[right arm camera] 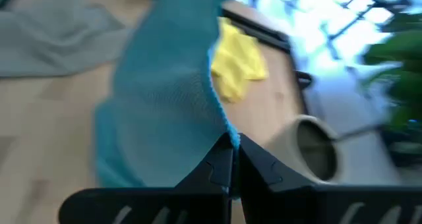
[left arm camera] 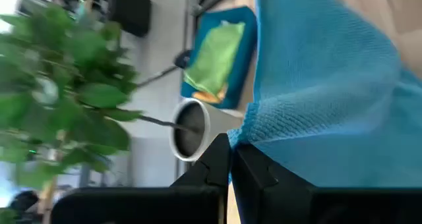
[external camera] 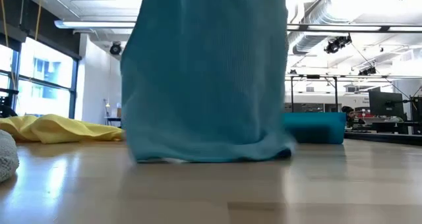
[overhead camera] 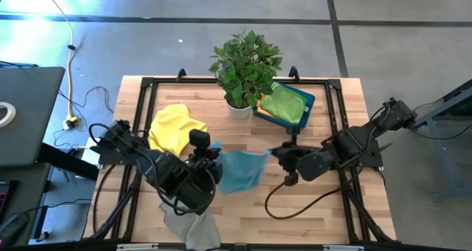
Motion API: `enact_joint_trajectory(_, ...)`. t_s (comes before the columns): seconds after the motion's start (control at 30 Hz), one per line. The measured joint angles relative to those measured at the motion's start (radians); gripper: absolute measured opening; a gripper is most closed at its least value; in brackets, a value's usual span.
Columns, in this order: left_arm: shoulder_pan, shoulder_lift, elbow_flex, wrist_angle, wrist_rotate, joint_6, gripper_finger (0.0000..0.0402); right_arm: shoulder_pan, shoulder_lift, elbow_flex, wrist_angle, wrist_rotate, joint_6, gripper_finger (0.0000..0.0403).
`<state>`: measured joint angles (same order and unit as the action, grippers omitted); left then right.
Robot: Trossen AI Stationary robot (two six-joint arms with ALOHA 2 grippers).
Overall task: Fold microfiber towels
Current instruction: Fold the blue towel
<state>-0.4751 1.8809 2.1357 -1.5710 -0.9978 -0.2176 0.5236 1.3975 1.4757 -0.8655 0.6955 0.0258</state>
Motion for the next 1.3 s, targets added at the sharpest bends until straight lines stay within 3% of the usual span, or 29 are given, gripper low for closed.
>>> enact_joint_trajectory(0.23,0.050,0.000,0.061,0.000,-0.200,0.110,0.0000,0.000,0.000,0.078,-0.100,0.240,-0.019,0.0000)
enact_joint_trajectory(0.33,0.075,-0.001,0.067,0.000,-0.231,0.133,0.0000,0.000,0.000,0.093,-0.104,0.295,-0.018,0.0000)
enact_joint_trajectory(0.4,0.083,-0.001,0.067,0.003,-0.136,0.055,0.0000,-0.001,0.000,0.102,-0.103,0.178,0.065,0.0000)
enact_joint_trajectory(0.53,0.074,0.000,0.067,0.030,0.316,-0.078,0.0000,0.000,0.001,0.113,-0.104,-0.311,0.152,0.0000)
enact_joint_trajectory(0.6,0.070,0.000,0.067,0.015,0.361,-0.026,0.0000,0.002,0.001,0.113,-0.107,-0.348,0.043,0.0000)
enact_joint_trajectory(0.67,0.071,0.000,0.067,0.003,0.233,0.040,0.0000,0.001,0.000,0.113,-0.111,-0.179,-0.085,0.0000)
enact_joint_trajectory(0.77,0.088,0.000,0.067,-0.001,-0.074,0.107,0.0000,-0.015,-0.001,0.113,-0.101,0.180,-0.235,0.0000)
enact_joint_trajectory(0.83,0.097,0.000,0.075,0.000,-0.226,0.143,0.0000,-0.034,0.000,0.113,-0.096,0.313,-0.267,0.0000)
enact_joint_trajectory(0.9,0.101,-0.001,0.082,0.003,-0.288,0.178,0.0000,-0.048,0.001,0.113,-0.099,0.339,-0.266,0.0000)
enact_joint_trajectory(1.07,0.116,0.000,0.082,0.005,-0.322,0.245,0.0000,-0.074,0.002,0.113,-0.132,0.289,-0.289,0.0000)
enact_joint_trajectory(1.13,0.118,-0.001,0.082,0.005,-0.269,0.193,0.0000,-0.079,0.002,0.113,-0.132,0.259,-0.214,0.0000)
enact_joint_trajectory(1.17,0.119,0.000,0.082,0.004,-0.193,0.156,0.0000,-0.080,0.000,0.113,-0.132,0.200,-0.149,0.0000)
enact_joint_trajectory(1.3,0.098,0.000,0.082,0.005,0.229,0.061,0.0000,-0.078,-0.014,0.113,-0.133,-0.262,-0.014,0.0000)
